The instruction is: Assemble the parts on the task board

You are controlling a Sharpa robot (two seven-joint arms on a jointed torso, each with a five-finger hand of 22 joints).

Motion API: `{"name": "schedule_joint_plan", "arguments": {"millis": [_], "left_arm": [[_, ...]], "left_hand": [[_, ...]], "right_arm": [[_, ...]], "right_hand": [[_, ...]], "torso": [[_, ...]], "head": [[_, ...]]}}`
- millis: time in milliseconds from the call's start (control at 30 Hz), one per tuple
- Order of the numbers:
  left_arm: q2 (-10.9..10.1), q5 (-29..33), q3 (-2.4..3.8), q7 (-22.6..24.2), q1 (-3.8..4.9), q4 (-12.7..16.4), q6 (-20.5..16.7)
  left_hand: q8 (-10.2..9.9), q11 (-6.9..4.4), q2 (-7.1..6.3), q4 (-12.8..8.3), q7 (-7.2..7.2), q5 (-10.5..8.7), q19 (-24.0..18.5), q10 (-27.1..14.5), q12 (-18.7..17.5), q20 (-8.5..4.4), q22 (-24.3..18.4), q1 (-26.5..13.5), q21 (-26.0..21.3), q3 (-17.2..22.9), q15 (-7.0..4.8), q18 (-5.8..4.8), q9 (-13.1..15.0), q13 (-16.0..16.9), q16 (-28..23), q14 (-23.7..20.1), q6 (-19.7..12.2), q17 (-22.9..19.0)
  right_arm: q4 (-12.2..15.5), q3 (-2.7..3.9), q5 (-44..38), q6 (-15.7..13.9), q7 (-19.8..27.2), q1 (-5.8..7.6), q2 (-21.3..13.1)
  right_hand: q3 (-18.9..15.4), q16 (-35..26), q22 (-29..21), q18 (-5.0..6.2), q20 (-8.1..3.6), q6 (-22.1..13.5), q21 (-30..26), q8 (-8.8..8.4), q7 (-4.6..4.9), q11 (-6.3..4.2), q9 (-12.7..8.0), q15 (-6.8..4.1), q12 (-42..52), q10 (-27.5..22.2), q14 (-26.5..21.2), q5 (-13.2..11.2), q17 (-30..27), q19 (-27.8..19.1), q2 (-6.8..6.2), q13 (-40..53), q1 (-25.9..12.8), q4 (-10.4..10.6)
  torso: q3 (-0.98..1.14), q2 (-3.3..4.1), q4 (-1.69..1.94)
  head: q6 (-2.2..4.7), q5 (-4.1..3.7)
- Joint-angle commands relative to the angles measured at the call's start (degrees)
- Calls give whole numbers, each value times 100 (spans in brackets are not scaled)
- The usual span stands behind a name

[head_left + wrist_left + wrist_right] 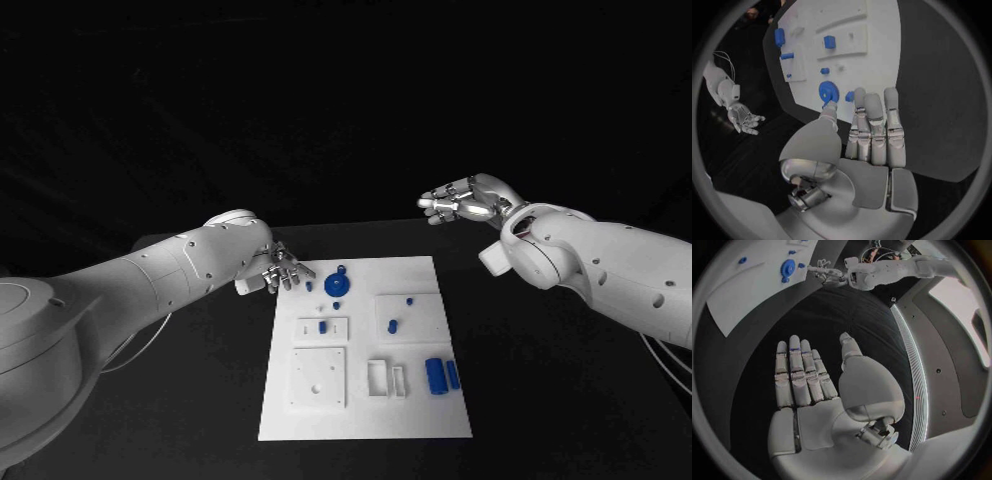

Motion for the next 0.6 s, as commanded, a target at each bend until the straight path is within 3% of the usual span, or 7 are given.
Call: {"name": "schedule_joint_plan", "arguments": {"millis": [33, 400, 600], "left_arm": [[40, 97, 1, 177, -26, -55, 115], [221, 210, -1, 243, -189, -382, 111], [255, 246, -2, 270, -229, -433, 76]], "left_hand": [[-16, 34, 55, -27, 14, -31, 11, 128, -35, 12, 74, -8, -35, 1, -7, -16, -8, 4, 1, -27, -38, -5], [-17, 40, 76, 3, 21, -112, 16, 123, -32, 15, 80, -58, -57, -27, -3, -16, -24, 8, 10, -36, -62, -13], [-17, 42, 104, -10, 23, -110, 14, 118, -33, 17, 80, -35, -63, -11, -2, -16, -28, 8, 13, -41, -70, -17]], "right_arm": [[12, 3, 4, 34, 45, -2, 3], [24, 3, 5, 21, 50, -2, 16], [30, 3, 5, 17, 50, -2, 13]], "right_hand": [[9, -29, -8, -42, 13, -33, -1, -4, -11, -12, -9, 3, -17, -34, -41, 26, -8, -42, -29, -5, 1, 27], [12, -29, -8, -43, 15, -32, 0, -3, -11, -11, -8, 3, -18, -34, -42, 26, -9, -45, -28, -5, 0, 34], [13, -30, -8, -42, 15, -34, 2, -4, -11, -11, -9, 4, -17, -34, -45, 26, -11, -47, -32, -5, -1, 38]], "torso": [[0, 0, -1], [1, 2, -5], [-1, 1, 2]], "head": [[3, -8], [2, -38], [-5, -49]]}}
